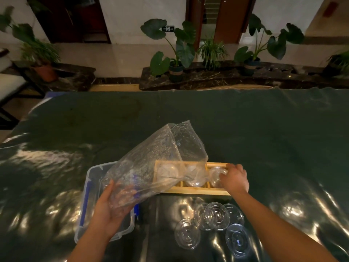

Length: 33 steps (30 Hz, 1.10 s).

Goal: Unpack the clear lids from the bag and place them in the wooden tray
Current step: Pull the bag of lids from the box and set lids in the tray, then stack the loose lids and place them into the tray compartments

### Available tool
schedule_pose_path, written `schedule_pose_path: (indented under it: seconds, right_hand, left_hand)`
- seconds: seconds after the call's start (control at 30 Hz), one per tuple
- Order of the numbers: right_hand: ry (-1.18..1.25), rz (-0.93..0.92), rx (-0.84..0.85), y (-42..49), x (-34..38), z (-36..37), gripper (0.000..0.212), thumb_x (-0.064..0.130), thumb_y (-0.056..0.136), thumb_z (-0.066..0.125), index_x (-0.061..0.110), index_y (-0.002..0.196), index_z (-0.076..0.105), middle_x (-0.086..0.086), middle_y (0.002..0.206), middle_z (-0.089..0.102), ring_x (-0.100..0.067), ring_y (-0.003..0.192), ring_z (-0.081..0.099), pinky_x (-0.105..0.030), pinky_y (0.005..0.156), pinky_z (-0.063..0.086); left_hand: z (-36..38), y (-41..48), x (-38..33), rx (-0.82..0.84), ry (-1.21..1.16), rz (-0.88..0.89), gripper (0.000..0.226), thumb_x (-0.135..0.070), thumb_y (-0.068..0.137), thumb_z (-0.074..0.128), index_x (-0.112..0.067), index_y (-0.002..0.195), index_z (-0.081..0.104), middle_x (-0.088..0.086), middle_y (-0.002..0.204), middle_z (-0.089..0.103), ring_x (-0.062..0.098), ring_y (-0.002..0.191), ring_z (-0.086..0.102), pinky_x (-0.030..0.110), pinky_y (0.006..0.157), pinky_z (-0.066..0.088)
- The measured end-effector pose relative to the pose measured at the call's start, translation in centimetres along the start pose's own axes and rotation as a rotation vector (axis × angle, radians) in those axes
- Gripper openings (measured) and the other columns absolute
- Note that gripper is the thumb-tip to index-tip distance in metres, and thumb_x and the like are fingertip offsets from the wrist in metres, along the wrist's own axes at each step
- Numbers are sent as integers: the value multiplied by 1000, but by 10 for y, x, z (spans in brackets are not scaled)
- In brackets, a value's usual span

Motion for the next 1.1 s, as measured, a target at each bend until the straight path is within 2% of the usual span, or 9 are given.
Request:
schedule_pose_path:
  seconds: [0.1,0.2,0.37,0.47,0.6,0.73,0.87,1.03,1.1]
  right_hand:
    - [207,-137,-4,-28,28,-11,35,22,89,64,17,124,67,-7,124,65,-26,107,63,-36,84,53]
    - [553,-260,263,-82,69,-9,31,15,83,76,20,113,71,-2,96,73,-24,91,69,-32,78,55]
    - [810,-359,681,-165,150,4,66,55,58,82,29,115,63,4,105,74,-13,93,72,-28,70,59]
    - [765,-377,694,-180,177,13,52,51,64,83,32,109,63,5,102,74,-12,92,72,-27,71,59]
    - [704,-357,758,-188,191,27,43,30,81,81,31,120,62,2,104,73,-14,88,70,-24,68,54]
    - [753,-361,808,-198,212,35,34,33,84,79,22,114,66,2,91,77,-11,80,73,-31,65,59]
    - [903,-282,753,-209,253,47,15,26,95,67,16,105,70,0,88,80,-15,71,73,-27,56,56]
    - [1008,-280,739,-212,313,64,18,5,100,53,13,105,68,-4,81,79,-12,58,65,-24,49,53]
    - [997,-286,761,-210,333,70,20,5,101,52,15,104,69,-4,81,79,-10,57,66,-22,49,53]
  left_hand:
    - [4,-7,-5,-21,-33,34,49,-47,82,69,-17,121,68,17,112,78,33,99,77,50,83,58]
    - [11,-9,-7,-59,38,157,40,-48,99,56,-12,114,67,11,99,79,23,84,80,38,67,63]
    - [10,-22,-10,-157,32,256,34,-40,97,64,-15,121,65,12,107,77,32,95,76,40,64,64]
    - [-10,-30,-20,-291,-53,377,32,-22,94,69,-10,123,62,10,102,73,28,88,71,40,72,56]
    - [-57,-39,-44,-398,-137,448,13,1,97,60,-11,101,60,10,80,65,12,54,65,21,41,52]
    - [-104,-51,-68,-631,-103,581,29,2,91,71,-8,116,62,13,86,69,15,57,67,21,45,56]
    - [-130,-64,-88,-617,-5,684,30,2,92,69,-5,120,62,1,64,74,7,45,67,21,41,54]
    - [-180,-77,-103,-345,-228,420,31,-29,97,59,-14,124,63,15,102,74,30,72,74,34,49,61]
    - [-199,-81,-105,-274,-141,277,32,-24,100,54,-9,127,60,21,119,72,36,85,72,39,52,61]
Point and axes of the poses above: each hand's wrist, its own y-axis towards the middle knuckle, its own z-axis out of the palm, x = y × z, the point moved 3 cm from there along y, towards the middle knuckle
